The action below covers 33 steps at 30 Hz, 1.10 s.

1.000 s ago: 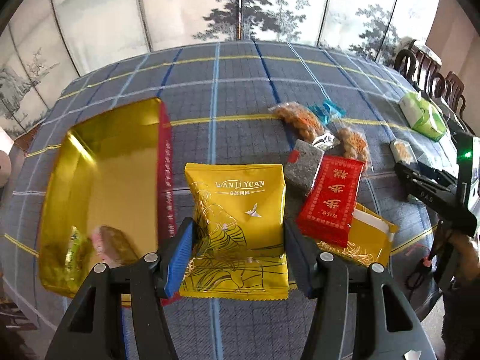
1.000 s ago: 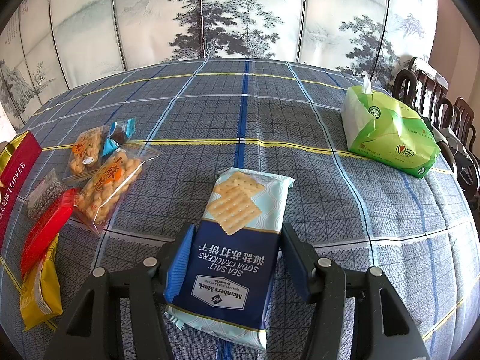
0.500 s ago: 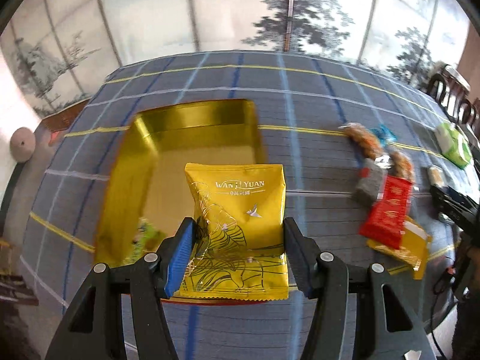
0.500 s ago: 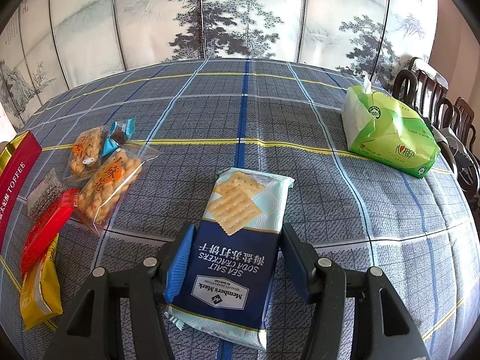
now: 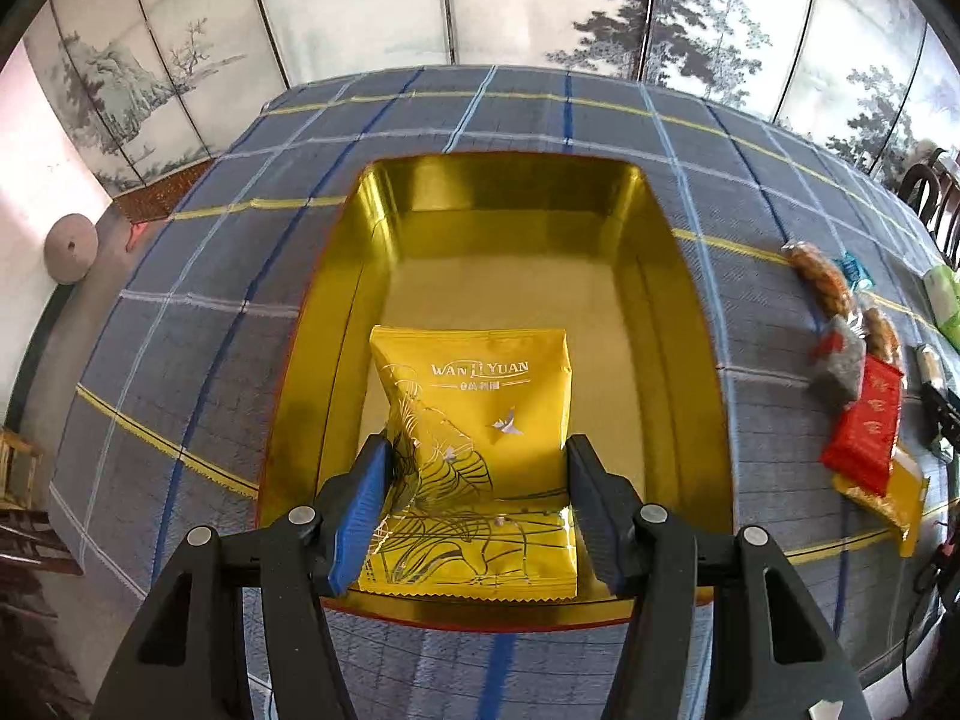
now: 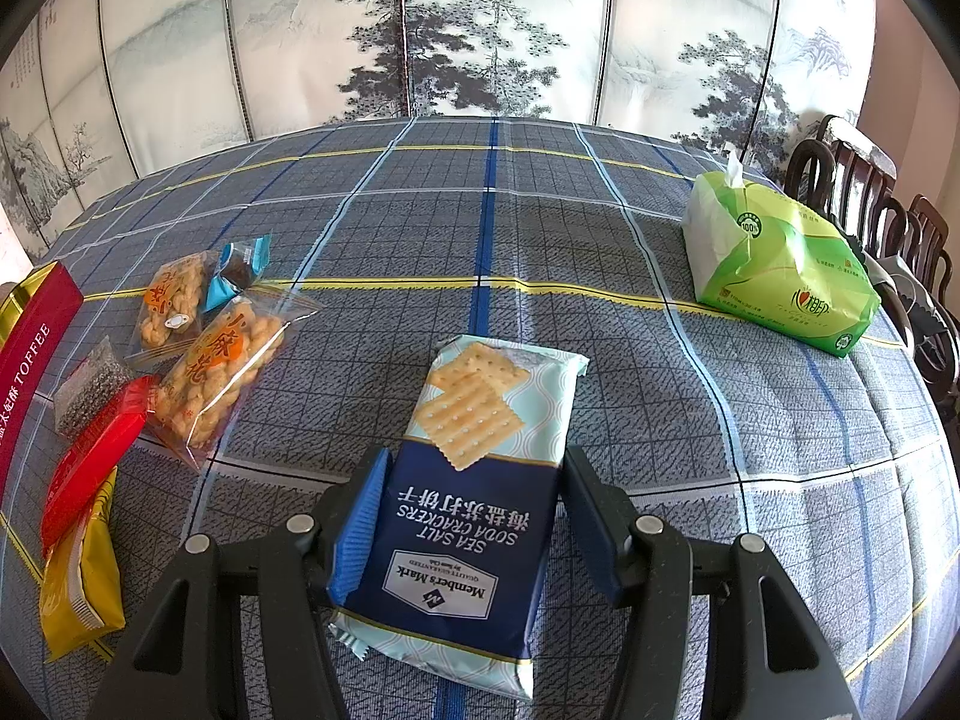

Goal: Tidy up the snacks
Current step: 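Carry the yellow packet with the left gripper over the gold tin tray, then open the left gripper to drop the yellow packet into the tray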

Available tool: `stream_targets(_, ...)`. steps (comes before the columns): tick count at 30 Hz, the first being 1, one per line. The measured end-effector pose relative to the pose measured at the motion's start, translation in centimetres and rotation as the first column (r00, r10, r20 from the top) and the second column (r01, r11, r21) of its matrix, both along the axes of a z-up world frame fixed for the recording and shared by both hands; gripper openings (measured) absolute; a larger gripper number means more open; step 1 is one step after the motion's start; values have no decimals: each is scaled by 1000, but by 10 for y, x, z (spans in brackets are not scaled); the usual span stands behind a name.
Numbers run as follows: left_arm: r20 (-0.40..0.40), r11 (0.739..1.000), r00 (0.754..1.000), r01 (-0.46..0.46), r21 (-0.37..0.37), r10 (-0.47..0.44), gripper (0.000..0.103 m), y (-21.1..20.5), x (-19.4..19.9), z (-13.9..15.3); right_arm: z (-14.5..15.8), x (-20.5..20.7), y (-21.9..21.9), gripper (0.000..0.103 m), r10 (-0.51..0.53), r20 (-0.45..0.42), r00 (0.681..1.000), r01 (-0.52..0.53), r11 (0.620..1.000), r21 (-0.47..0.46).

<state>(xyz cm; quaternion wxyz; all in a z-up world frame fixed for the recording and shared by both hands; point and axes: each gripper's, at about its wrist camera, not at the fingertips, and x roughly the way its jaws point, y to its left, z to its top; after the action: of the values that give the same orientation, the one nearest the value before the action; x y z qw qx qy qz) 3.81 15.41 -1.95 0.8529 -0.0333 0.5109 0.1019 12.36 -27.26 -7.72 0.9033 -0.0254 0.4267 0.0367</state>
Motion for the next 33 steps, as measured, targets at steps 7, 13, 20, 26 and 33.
stream_targets(7, 4, 1000, 1000, 7, -15, -7, 54, 7, -2, -7, 0, 0, 0, 59, 0, 0, 1000, 0, 1000, 0)
stream_targets(13, 11, 999, 1000, 11, -34, -10, 55, 12, -3, -8, 0, 0, 0, 59, 0, 0, 1000, 0, 1000, -1)
stream_targets(20, 8, 999, 1000, 17, -29, -17, 56, 12, -5, -8, 1, 0, 0, 59, 0, 0, 1000, 0, 1000, -2)
stream_targets(26, 7, 999, 1000, 19, -27, -19, 55, 12, -6, -7, 2, 0, -2, 58, 0, 0, 1000, 0, 1000, -1)
stream_targets(33, 8, 999, 1000, 23, -29, -23, 56, 11, -8, -5, 3, -1, 0, 56, -1, 1, 1000, 1, 1000, 2)
